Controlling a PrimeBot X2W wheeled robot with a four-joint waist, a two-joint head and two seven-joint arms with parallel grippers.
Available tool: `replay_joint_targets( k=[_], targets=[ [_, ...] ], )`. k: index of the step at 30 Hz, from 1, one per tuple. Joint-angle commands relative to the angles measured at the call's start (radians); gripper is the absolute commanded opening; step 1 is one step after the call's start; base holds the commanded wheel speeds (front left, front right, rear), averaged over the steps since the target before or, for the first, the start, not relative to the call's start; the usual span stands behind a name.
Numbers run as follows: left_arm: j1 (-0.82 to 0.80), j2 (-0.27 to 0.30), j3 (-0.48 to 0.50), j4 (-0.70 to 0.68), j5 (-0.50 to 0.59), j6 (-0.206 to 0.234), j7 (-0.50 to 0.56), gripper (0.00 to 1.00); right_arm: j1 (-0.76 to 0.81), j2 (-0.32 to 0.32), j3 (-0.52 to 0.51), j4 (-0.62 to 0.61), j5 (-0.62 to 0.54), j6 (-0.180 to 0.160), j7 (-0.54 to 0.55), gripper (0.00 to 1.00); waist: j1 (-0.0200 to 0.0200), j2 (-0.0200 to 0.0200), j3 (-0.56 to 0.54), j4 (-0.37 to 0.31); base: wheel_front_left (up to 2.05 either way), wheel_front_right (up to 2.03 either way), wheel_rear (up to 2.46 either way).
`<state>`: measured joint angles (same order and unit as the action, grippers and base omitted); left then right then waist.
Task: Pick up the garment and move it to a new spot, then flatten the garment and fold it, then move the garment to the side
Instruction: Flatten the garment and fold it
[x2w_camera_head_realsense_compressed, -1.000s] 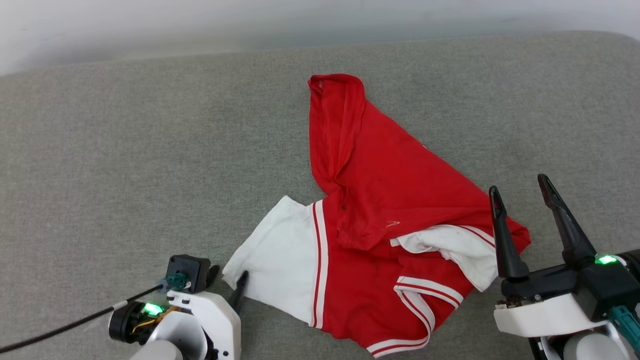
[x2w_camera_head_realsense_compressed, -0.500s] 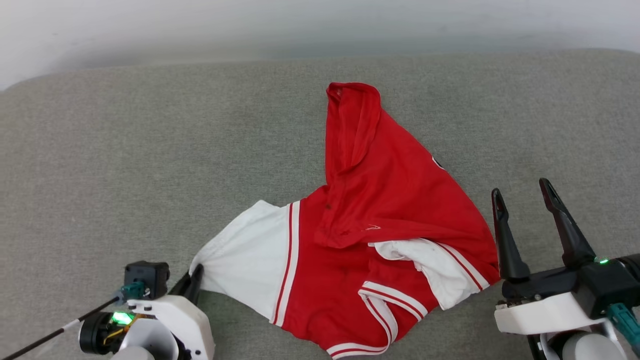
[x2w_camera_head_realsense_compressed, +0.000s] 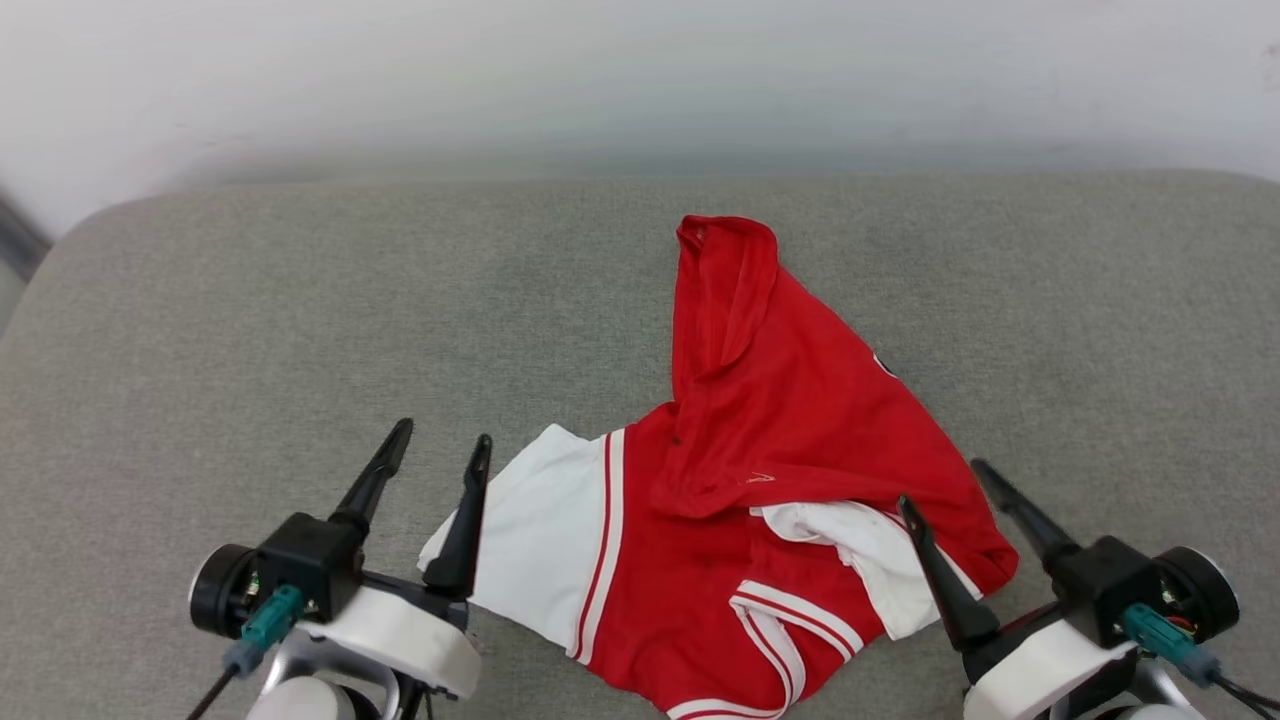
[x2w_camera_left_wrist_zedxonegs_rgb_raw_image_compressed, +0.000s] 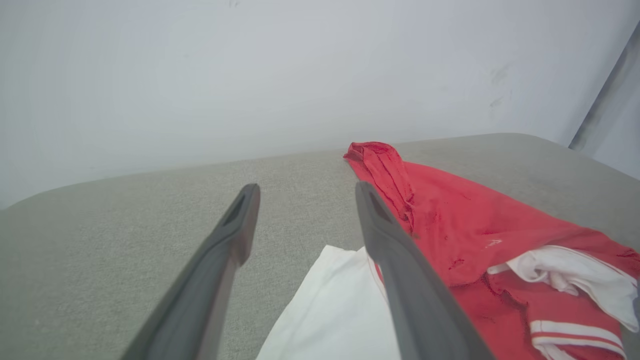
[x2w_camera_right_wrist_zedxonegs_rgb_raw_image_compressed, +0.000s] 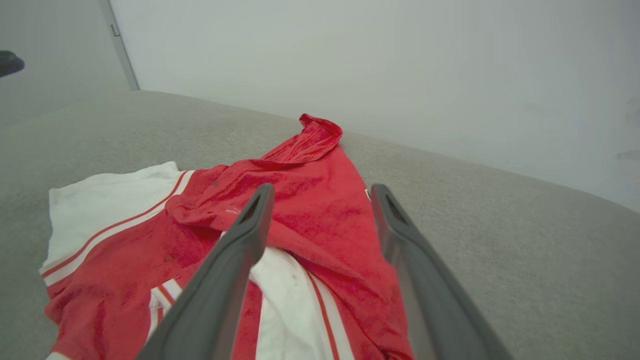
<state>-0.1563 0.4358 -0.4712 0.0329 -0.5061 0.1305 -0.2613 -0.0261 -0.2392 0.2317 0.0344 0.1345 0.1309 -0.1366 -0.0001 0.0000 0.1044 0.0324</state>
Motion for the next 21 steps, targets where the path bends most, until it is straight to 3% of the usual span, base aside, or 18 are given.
replay_joint_targets(
  k=[1, 7, 13, 17, 21],
  targets=[
    [0.027, -0.013, 0.009, -0.013, 0.017, -0.01, -0.004, 1.0, -0.01, -0.023, 0.019, -0.011, 0.011, 0.0, 0.029, 1.0, 0.0001, 0.0, -0.011, 0.01, 0.0, 0.0, 0.0],
    [0.104, -0.083, 0.097, -0.049, 0.107, -0.083, -0.004, 1.0, -0.067, -0.161, 0.175, -0.114, 0.148, 0.0, 0.375, 1.0, 0.0001, 0.0, -0.02, 0.028, 0.0, 0.0, 0.0],
    [0.121, -0.135, 0.159, -0.029, 0.142, -0.149, -0.004, 1.0, -0.15, -0.194, 0.213, -0.12, 0.277, 0.0, 0.699, 1.0, 0.0001, 0.0, 0.004, 0.059, 0.0, 0.0, 0.0],
    [0.095, -0.162, 0.182, -0.011, 0.164, -0.187, -0.004, 1.0, -0.205, -0.216, 0.224, -0.084, 0.281, 0.0, 0.835, 1.0, 0.0001, 0.0, 0.032, 0.093, 0.0, 0.0, 0.0],
    [0.082, -0.187, 0.203, 0.0, 0.183, -0.211, -0.004, 1.0, -0.26, -0.229, 0.246, -0.049, 0.271, 0.0, 0.889, 1.0, 0.0001, 0.0, 0.061, 0.125, 0.0, 0.0, 0.0]
  ],
)
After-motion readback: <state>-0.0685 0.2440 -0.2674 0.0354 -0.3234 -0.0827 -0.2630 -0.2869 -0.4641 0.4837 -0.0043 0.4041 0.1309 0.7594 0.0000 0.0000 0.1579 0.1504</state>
